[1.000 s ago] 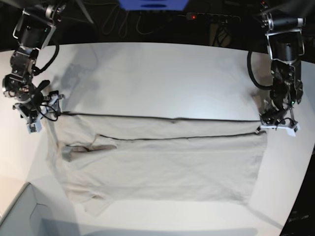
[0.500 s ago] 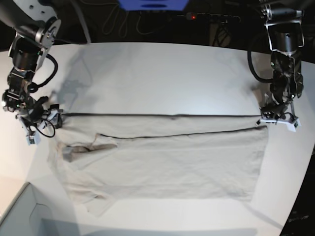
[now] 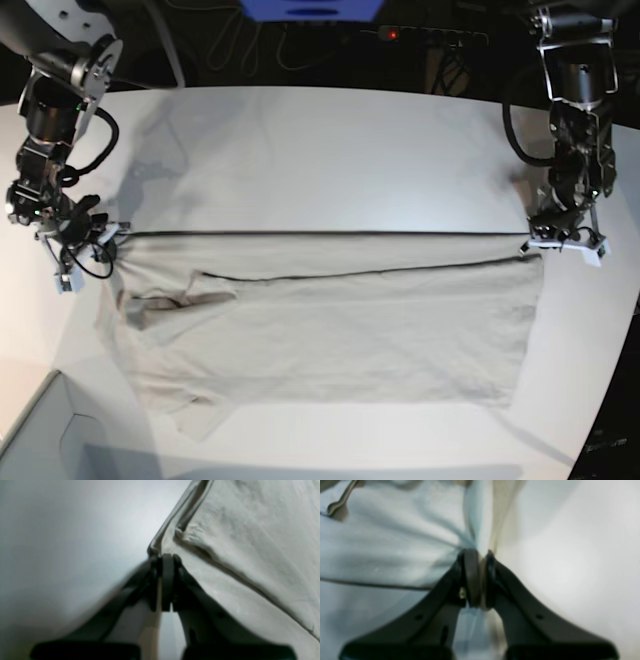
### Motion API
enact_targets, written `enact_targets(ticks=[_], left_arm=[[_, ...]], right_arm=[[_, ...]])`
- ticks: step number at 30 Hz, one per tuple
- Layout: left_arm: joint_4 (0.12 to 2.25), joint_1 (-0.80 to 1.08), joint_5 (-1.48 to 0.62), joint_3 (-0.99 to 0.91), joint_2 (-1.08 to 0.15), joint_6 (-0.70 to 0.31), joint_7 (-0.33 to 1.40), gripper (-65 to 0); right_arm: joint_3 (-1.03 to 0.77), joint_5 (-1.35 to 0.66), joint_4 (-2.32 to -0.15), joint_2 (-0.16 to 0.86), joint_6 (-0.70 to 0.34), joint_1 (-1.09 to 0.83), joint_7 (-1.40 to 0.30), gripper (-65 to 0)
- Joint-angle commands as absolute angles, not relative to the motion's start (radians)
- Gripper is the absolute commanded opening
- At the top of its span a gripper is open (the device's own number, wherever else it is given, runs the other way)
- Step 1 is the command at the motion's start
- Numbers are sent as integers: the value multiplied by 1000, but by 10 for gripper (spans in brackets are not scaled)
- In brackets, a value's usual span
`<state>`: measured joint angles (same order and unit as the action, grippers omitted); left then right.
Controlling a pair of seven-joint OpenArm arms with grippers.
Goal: Layout the t-shirt on the table in an organized manner, then fold the t-shirt properly
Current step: 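Lower the folded edge with both grippers onto the shirt, then drag the folded shirt with both grippers toward the robot and release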
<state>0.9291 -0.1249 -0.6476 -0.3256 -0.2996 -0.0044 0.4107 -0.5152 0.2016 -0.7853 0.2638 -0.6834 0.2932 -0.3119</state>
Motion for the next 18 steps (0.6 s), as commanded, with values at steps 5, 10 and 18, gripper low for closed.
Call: enact_targets(ticks=[5, 10, 18], left_arm=[[1072, -104, -653, -332, -328, -4, 403, -650], [1204, -94, -653, -332, -331, 2, 403, -650], [1303, -159, -654, -332, -323, 2, 403, -650]], right_arm=[[-519, 226, -808, 341, -698, 292, -366, -650], [-519, 226, -951, 352, -698, 285, -418, -650], [-526, 220, -1202, 294, -698, 306, -443, -650]])
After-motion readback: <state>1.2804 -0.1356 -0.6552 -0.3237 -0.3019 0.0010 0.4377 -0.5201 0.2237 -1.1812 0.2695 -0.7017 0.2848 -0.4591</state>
